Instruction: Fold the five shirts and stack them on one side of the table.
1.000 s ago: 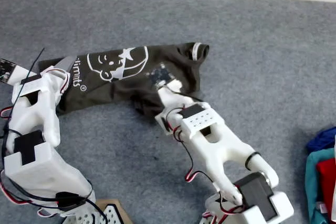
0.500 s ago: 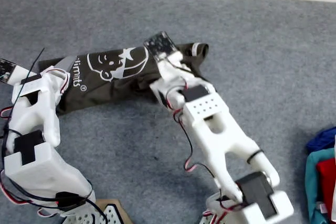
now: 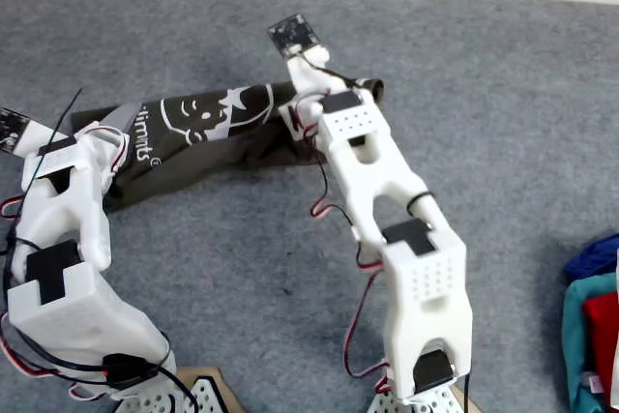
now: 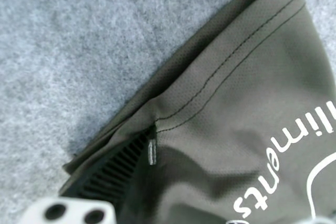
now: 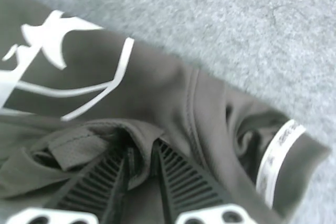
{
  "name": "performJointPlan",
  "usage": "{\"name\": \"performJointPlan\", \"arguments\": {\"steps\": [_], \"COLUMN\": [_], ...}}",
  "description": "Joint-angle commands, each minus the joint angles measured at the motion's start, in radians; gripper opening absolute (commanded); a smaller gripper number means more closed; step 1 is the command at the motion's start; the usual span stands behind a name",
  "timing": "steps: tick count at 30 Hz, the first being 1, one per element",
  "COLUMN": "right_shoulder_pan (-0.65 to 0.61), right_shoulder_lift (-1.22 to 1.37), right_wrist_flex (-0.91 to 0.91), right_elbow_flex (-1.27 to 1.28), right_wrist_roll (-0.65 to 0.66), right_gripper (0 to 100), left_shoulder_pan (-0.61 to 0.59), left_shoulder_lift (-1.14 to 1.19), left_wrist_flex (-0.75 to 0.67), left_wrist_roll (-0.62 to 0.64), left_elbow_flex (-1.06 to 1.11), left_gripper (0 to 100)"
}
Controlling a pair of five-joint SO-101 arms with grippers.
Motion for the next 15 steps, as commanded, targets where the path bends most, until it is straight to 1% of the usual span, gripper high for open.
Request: {"name": "performJointPlan", "arguments": {"steps": [1,2,6,7,9,12,15], "right_shoulder_pan": [0.019,0.015,0.002,-0.002,-0.004,0.001,0.008], "right_shoulder_lift": [0.050,0.065,0.081,0.079,0.077,0.077,0.076], "right_wrist_flex": [0.058,0.101,0.255,0.283,0.331,0.414,0.582], "right_elbow_flex": [-0.177,-0.203,-0.309,-0.329,-0.367,-0.440,-0.556], "right_wrist_roll": [0.008,0.009,0.020,0.044,0.061,0.031,0.017], "right_gripper": [3.6,7.0,32.4,34.9,34.1,31.3,28.9], "left_shoulder_pan": [0.019,0.019,0.021,0.021,0.021,0.021,0.021], "left_shoulder_lift": [0.005,0.005,0.005,0.005,0.005,0.005,0.005], "left_wrist_flex": [-0.021,-0.021,-0.021,-0.021,-0.021,-0.021,-0.021], "left_wrist_roll": [0.002,0.002,0.002,0.002,0.002,0.002,0.002], "left_elbow_flex": [-0.012,-0.012,-0.012,-0.012,-0.010,-0.010,-0.010], "left_gripper": [55,55,55,55,55,55,55]}}
